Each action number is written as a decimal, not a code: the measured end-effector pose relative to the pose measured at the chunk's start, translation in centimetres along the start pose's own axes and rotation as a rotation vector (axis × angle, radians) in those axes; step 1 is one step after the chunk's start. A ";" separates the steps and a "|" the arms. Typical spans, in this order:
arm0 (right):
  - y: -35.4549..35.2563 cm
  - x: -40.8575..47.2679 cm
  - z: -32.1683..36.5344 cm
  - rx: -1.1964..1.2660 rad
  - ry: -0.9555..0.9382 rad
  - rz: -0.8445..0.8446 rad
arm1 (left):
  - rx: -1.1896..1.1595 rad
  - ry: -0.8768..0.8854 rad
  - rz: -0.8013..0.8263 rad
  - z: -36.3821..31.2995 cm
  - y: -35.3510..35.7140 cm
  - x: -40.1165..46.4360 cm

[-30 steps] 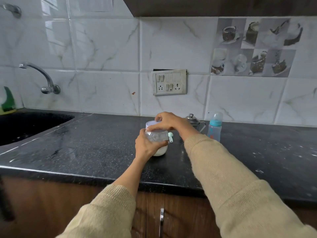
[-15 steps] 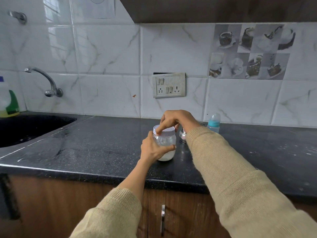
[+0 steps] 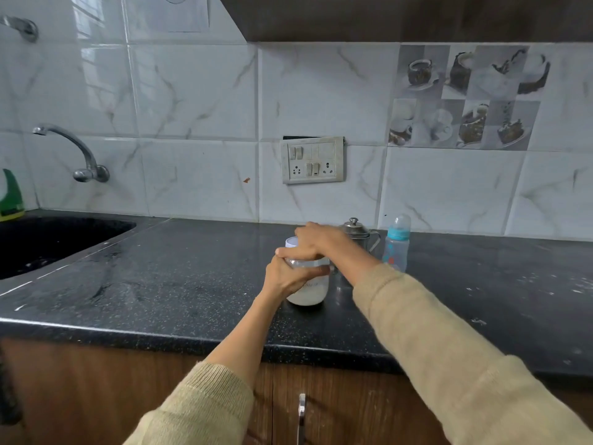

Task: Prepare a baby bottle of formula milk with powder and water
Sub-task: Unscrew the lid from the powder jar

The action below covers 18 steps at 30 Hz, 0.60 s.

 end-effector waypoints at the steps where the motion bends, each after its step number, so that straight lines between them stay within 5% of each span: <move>1: 0.5 0.1 0.0 0.014 -0.003 -0.053 | 0.003 0.002 -0.004 -0.3 0.1 0.0; 10: 0.9 0.3 -1.2 0.137 -0.243 -0.247 | -0.008 0.056 0.078 0.0 0.4 1.1; 18: 0.2 0.9 -1.2 0.391 -0.272 -0.009 | -0.047 0.098 0.156 0.8 0.8 2.0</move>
Point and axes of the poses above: each hand's wrist, its own x-axis towards the middle knuckle, its own y-axis out of the palm, z = x × y, the point moved 6 cm from there along x, towards the middle knuckle
